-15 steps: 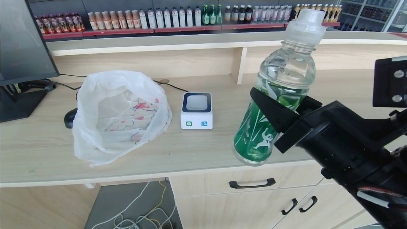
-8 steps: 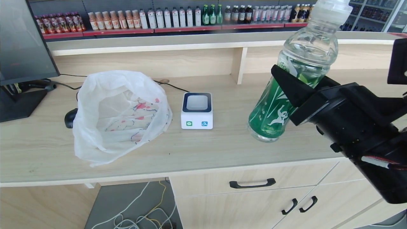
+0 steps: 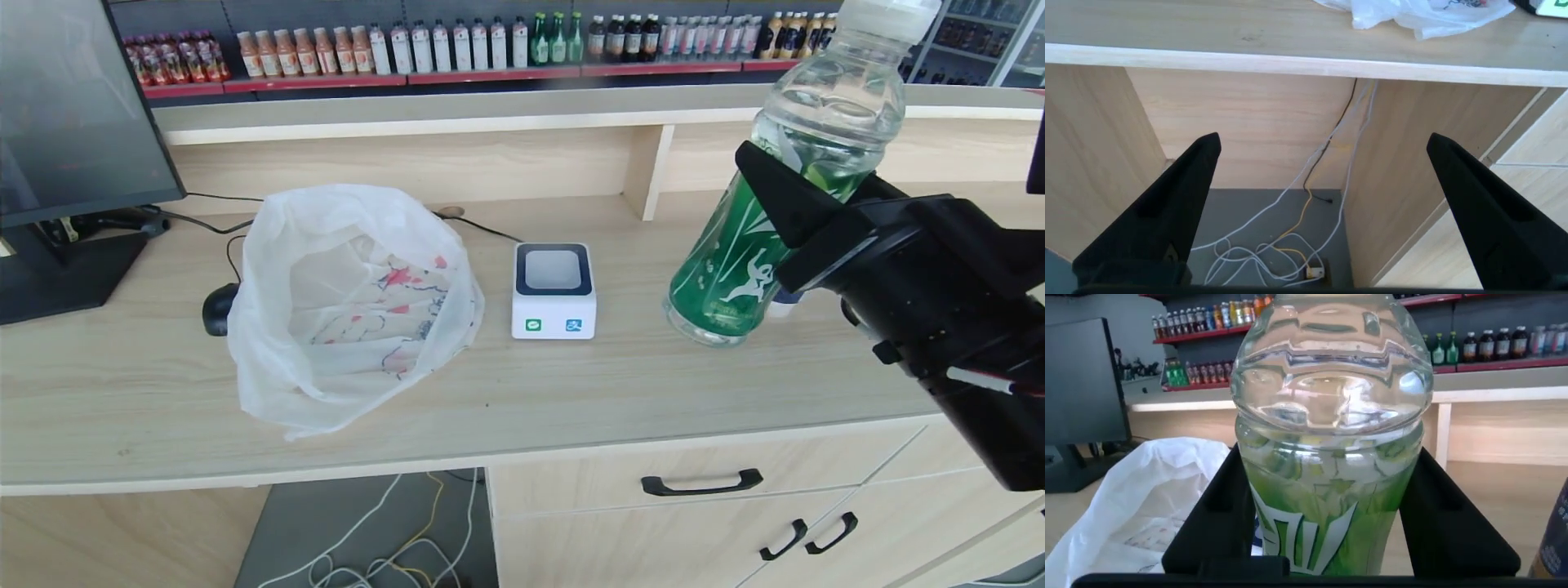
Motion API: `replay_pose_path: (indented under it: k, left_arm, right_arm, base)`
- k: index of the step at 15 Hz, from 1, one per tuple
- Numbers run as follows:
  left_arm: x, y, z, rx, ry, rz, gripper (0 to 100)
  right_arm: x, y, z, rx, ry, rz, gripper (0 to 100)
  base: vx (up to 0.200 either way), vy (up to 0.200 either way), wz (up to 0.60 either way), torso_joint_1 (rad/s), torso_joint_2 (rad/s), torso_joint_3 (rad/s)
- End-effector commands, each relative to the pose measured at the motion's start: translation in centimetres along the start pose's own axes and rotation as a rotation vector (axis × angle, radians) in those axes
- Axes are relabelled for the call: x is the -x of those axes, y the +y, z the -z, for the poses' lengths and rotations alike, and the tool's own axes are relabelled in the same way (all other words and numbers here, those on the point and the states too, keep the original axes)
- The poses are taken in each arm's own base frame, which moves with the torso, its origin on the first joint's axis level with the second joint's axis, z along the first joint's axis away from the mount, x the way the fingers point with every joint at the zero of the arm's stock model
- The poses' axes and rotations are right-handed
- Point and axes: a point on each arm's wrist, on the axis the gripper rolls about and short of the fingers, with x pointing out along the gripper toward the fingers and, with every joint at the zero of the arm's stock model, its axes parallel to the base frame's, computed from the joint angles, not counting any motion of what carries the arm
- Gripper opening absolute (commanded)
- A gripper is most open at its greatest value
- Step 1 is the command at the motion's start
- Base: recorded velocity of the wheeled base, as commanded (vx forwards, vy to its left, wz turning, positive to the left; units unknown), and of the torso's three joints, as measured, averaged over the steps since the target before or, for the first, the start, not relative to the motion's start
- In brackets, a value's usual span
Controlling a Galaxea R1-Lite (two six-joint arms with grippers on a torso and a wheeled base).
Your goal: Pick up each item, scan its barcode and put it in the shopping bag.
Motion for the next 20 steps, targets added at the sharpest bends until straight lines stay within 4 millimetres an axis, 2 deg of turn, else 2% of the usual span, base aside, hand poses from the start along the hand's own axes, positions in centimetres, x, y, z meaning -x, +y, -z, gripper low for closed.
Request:
replay_pose_path:
  k: [1, 5, 9, 14, 17, 18, 19, 20]
  left_arm:
    - [0.0, 0.0, 0.0, 0.0, 0.0, 0.0, 100]
    - [0.0, 0.0, 0.0, -0.001, 0.0, 0.0, 100]
    - [0.0, 0.0, 0.0, -0.001, 0.0, 0.0, 100]
    - [0.0, 0.0, 0.0, -0.001, 0.0, 0.0, 100]
    - [0.0, 0.0, 0.0, -0.001, 0.0, 0.0, 100]
    - [0.0, 0.0, 0.0, -0.001, 0.0, 0.0, 100]
    - [0.0, 0.0, 0.0, -0.001, 0.0, 0.0, 100]
    - [0.0, 0.0, 0.0, -0.001, 0.0, 0.0, 100]
  right_arm:
    - [0.0, -0.4, -0.2, 0.006, -0.005, 0.016, 0]
    - [0.1, -0.5, -0.2, 0.005, -0.01, 0.017, 0]
    - [0.1, -0.9, 0.0, 0.015, -0.006, 0.031, 0]
    - [-0.8, -2.0, 0.8, 0.044, -0.004, 0.078, 0]
    - [-2.9, -2.4, 1.0, 0.046, -0.042, 0.102, 0]
    - [-4.6, -2.3, 1.6, 0.045, -0.061, 0.107, 0]
    - [-5.3, -2.1, 2.0, 0.044, -0.064, 0.105, 0]
    - [-7.2, -1.9, 2.8, 0.038, -0.086, 0.108, 0]
  base:
    - [0.0, 0.2, 0.0, -0.012, 0.0, 0.007]
    - [0.0, 0.2, 0.0, 0.002, 0.0, 0.008]
    - [0.0, 0.0, 0.0, 0.0, 0.0, 0.0]
    - [0.0, 0.0, 0.0, 0.0, 0.0, 0.0]
    - [0.0, 0.0, 0.0, 0.0, 0.0, 0.0]
    - [0.0, 0.0, 0.0, 0.0, 0.0, 0.0]
    - [0.0, 0.0, 0.0, 0.0, 0.0, 0.0]
    - [0.0, 0.0, 0.0, 0.0, 0.0, 0.0]
